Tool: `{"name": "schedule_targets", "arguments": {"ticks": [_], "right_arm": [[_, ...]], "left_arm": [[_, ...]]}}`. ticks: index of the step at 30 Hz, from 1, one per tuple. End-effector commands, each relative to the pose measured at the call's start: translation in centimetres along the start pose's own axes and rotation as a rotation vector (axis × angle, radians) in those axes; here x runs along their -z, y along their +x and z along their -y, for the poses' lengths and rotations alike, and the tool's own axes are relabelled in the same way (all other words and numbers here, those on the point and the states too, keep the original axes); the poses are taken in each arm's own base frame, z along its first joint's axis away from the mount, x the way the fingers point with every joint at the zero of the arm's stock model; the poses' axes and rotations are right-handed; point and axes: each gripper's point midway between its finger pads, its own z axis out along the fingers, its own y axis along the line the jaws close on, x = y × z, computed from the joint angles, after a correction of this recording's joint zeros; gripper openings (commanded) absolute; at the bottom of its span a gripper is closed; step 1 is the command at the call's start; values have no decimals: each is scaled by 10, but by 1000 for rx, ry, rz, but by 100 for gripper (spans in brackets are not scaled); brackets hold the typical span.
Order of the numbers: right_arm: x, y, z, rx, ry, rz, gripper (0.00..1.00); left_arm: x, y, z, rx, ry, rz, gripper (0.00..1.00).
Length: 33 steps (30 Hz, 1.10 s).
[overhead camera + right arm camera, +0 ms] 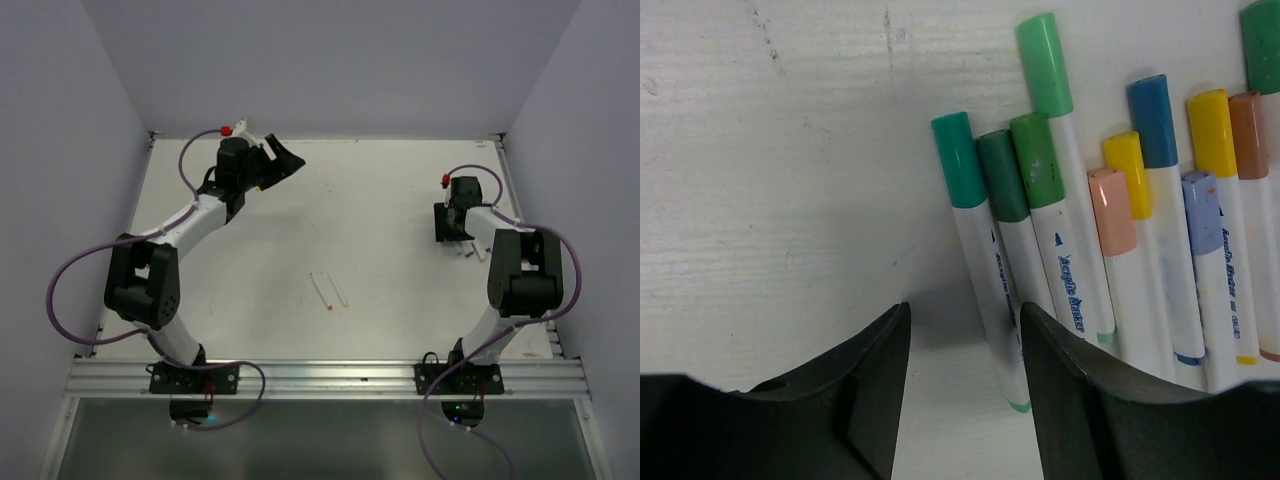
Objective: Open the pen caps
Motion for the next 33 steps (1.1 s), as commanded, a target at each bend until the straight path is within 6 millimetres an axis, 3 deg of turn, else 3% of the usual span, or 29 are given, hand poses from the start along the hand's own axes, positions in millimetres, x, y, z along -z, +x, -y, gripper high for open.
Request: {"name": "schedule_targets", "arguments": {"ticks": [1,5,10,12,14,15,17,18,19,22,25,28,33], "right_arm": [[-7,2,2,-13,16,-3,51],[-15,13,-7,-9,-28,-43,39],[-18,17,-12,-14,-56,-82,0],[-12,12,-21,4,-79,-56,0],[5,-3,-43,66,-95,22,0],[14,-9,-54,87,-116,52,0],[52,-26,-97,158,-229,127,0],[70,-38,-115,181,-280,167,0],[93,-39,-145,215,-366,193,0],[139,-49,-198,210,-576,255,0],[170,-55,-231,218,-696,307,0],[195,-61,-251,229,-772,350,0],[212,-69,-270,253,-814,376,0]], "left_arm": [[11,-19,26,-25,79,54,79],[12,-19,27,-27,84,53,79],[8,-9,26,-25,108,14,79],[6,0,28,-22,149,-12,76],[5,3,37,-18,224,-19,73],[3,19,36,-9,264,-73,71],[5,22,54,-1,390,-77,66],[5,39,53,10,439,-138,61],[6,44,58,40,473,-158,60],[10,58,66,67,568,-192,60],[8,67,59,76,550,-200,64],[6,72,53,56,518,-204,66],[10,76,58,45,515,-196,66]]}}
